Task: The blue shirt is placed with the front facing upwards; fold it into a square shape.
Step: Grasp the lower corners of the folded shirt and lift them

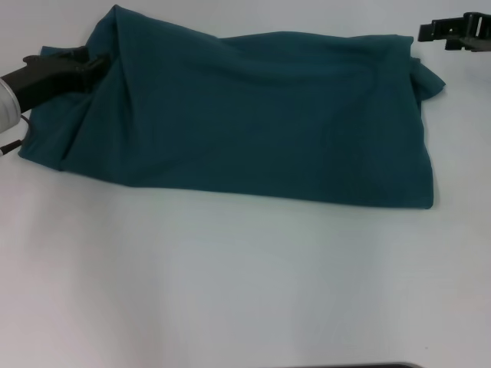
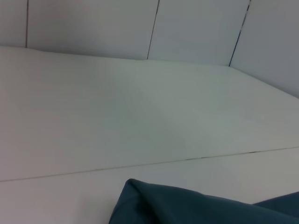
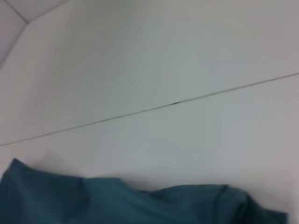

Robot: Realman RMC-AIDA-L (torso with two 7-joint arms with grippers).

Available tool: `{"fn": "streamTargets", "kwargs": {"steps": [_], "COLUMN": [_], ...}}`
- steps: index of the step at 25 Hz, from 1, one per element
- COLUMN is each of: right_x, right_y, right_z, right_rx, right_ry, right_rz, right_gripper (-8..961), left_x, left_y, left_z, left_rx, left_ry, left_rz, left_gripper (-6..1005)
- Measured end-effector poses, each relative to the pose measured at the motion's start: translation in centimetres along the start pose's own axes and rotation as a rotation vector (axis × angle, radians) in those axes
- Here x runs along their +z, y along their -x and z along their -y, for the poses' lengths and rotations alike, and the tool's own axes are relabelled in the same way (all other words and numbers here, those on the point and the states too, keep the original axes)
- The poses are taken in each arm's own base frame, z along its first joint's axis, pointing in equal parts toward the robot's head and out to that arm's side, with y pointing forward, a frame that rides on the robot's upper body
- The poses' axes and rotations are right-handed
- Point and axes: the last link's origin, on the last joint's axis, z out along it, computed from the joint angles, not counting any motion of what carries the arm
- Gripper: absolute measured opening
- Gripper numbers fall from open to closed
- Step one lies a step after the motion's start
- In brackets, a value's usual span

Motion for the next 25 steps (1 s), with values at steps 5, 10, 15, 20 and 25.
{"fn": "streamTargets", "kwargs": {"steps": [5,10,15,20,25], "right_x": [1.1,2.9,5.2,6.3,6.7], "right_y": [-0.5,-1.0,-1.8,-2.2,-2.8], "right_z": [-1.6,-2.2,-2.5,-2.2,-1.3], "right_rx": [-0.012,-0.019,-0.028,-0.032,-0.03], "right_ry": [0.058,0.071,0.071,0.048,0.002], "right_rz": [-0.012,-0.019,-0.043,-0.051,-0.054], "right_gripper": [625,447,237,40,22], "left_x": [0.1,0.1,0.1,0.0,0.0], "left_y": [-0.2,-0.2,-0.1,0.1,0.2], "left_z": [-0.1,-0.1,-0.1,0.0,0.0], "left_rx": [0.003,0.004,0.003,0.0,-0.002], "left_ry": [0.003,0.003,0.002,-0.001,-0.001], "left_rz": [-0.002,-0.002,-0.001,0.002,0.003], "left_gripper": [385,384,384,384,384]}}
